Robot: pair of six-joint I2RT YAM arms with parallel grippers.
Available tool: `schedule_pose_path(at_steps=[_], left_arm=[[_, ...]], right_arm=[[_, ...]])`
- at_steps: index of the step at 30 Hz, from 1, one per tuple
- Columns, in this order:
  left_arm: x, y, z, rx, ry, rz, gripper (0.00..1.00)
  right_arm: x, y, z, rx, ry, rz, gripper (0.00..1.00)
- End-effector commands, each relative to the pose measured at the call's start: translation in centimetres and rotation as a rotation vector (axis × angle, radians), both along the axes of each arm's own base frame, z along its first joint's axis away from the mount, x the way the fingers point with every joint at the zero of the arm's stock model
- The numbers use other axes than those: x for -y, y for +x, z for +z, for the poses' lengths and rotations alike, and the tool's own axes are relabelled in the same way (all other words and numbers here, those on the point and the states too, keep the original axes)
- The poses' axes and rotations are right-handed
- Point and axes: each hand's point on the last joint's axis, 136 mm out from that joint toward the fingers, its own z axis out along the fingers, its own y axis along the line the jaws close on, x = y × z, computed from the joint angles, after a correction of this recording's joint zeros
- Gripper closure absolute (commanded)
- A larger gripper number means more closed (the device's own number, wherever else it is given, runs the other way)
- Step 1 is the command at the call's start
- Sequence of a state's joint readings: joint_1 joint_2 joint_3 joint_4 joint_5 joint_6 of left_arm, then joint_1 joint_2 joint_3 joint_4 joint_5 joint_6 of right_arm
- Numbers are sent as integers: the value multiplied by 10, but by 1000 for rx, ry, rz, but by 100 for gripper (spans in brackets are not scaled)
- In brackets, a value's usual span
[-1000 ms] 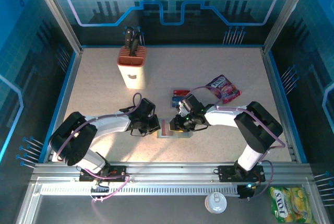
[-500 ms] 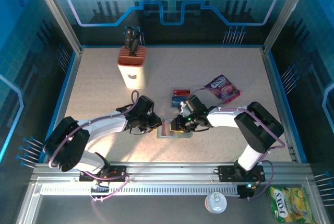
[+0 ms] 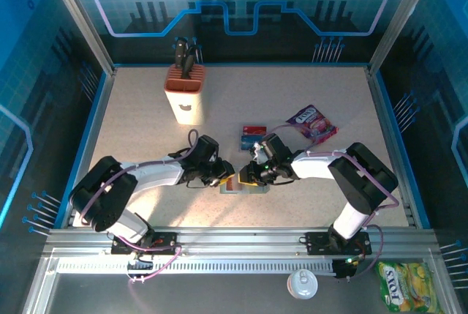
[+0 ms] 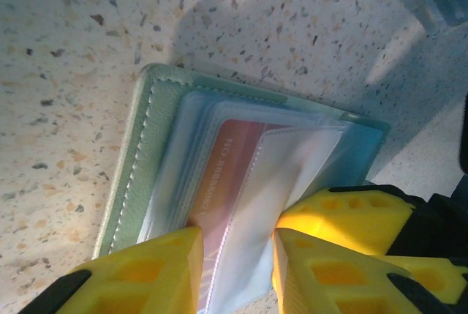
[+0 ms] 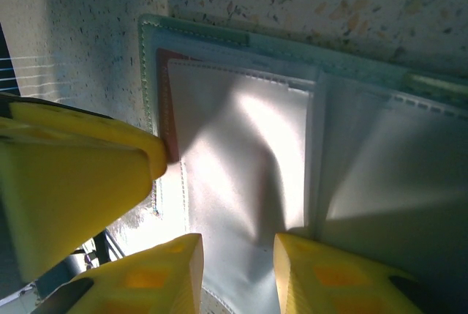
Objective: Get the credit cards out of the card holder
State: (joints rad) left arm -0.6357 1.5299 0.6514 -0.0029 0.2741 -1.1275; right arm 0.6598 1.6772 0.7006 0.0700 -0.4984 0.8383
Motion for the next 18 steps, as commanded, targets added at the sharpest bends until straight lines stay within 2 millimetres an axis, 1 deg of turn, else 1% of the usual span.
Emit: schedule_pose_path(at_steps=[1, 8, 18], left_arm=[[6, -4, -4, -24, -31, -10, 68], [12, -4, -8, -37, -48, -16, 69], [16, -2, -3, -26, -60, -22, 74]], right_arm=[[11, -5, -9, -32, -36, -20, 67], [11, -5, -9, -30, -35, -20, 67], [11, -7, -10, -37, -37, -19, 67]])
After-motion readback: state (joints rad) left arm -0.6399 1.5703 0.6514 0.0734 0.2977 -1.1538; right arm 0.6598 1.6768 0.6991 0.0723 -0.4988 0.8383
